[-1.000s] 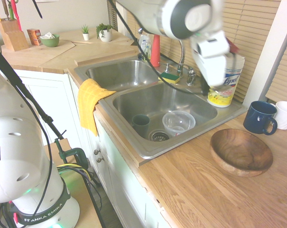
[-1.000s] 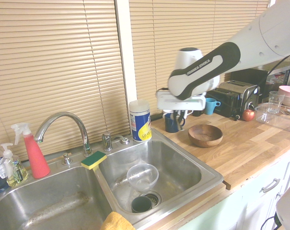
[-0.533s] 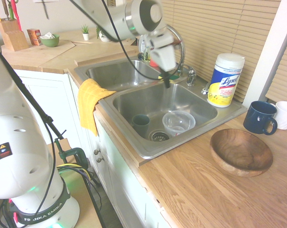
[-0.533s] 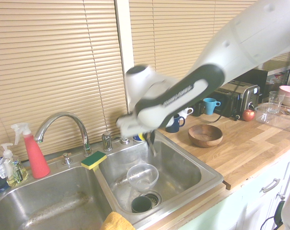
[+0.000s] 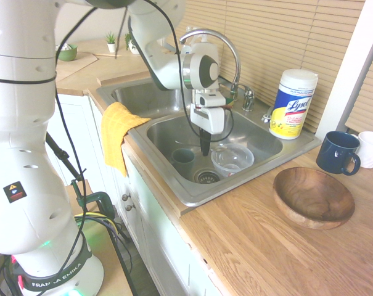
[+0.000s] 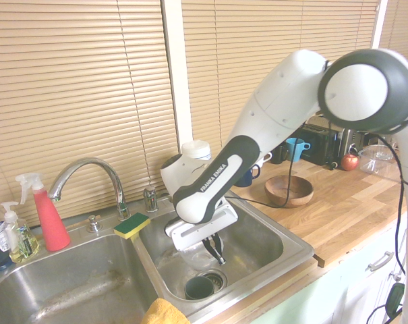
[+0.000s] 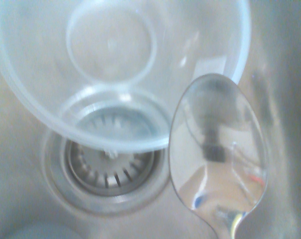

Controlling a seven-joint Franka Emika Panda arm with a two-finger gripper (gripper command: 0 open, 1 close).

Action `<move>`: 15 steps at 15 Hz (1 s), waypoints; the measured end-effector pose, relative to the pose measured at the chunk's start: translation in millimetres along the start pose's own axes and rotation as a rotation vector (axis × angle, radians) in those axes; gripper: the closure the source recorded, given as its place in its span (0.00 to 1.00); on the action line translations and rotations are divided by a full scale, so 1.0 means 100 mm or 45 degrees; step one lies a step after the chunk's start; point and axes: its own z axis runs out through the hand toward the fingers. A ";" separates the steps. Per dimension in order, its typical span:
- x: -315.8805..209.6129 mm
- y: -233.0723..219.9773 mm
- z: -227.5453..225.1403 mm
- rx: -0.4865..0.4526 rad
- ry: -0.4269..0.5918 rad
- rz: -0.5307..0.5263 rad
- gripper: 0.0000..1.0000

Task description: Put the spoon into the sink

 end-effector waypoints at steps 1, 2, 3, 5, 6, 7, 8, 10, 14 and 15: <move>0.02 -0.02 0.09 -0.040 -0.019 -0.010 1.00; 0.03 -0.04 0.19 -0.075 -0.033 -0.021 1.00; 0.04 -0.07 0.28 -0.106 -0.048 -0.029 1.00; 0.06 -0.12 0.40 -0.147 -0.063 -0.038 1.00; 0.07 -0.14 0.42 -0.163 -0.070 -0.043 0.00; 0.08 -0.15 0.41 -0.171 -0.074 -0.049 0.00; 0.08 -0.16 0.38 -0.170 -0.073 -0.052 0.00; 0.11 -0.18 0.34 -0.160 -0.069 -0.053 0.00; 0.15 -0.17 0.21 -0.132 -0.057 -0.055 0.00; 0.16 -0.17 0.17 -0.123 -0.053 -0.057 0.00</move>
